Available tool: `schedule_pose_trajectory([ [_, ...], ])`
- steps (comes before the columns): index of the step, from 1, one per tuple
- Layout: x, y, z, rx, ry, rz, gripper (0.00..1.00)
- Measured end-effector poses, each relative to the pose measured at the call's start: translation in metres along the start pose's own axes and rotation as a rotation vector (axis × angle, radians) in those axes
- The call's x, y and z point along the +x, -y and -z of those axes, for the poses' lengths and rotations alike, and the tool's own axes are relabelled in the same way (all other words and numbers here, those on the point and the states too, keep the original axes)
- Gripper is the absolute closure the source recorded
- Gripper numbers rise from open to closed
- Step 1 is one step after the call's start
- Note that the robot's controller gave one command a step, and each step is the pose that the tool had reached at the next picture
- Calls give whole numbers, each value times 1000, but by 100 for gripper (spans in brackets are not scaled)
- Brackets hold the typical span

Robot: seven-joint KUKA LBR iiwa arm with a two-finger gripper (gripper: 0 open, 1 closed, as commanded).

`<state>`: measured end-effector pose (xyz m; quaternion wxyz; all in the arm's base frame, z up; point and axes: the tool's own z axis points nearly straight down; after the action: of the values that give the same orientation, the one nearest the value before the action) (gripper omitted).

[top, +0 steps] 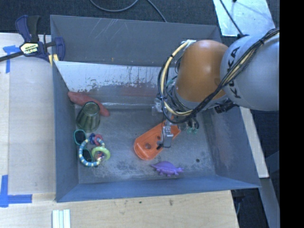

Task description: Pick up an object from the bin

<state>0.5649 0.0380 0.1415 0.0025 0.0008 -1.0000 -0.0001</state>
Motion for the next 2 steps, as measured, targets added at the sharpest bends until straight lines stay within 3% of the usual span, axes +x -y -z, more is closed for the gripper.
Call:
schedule_pose_trajectory([
  [1,-2,0,5,0,8,-1,0],
  [2,-2,3,-12,0,14,51,0],
])
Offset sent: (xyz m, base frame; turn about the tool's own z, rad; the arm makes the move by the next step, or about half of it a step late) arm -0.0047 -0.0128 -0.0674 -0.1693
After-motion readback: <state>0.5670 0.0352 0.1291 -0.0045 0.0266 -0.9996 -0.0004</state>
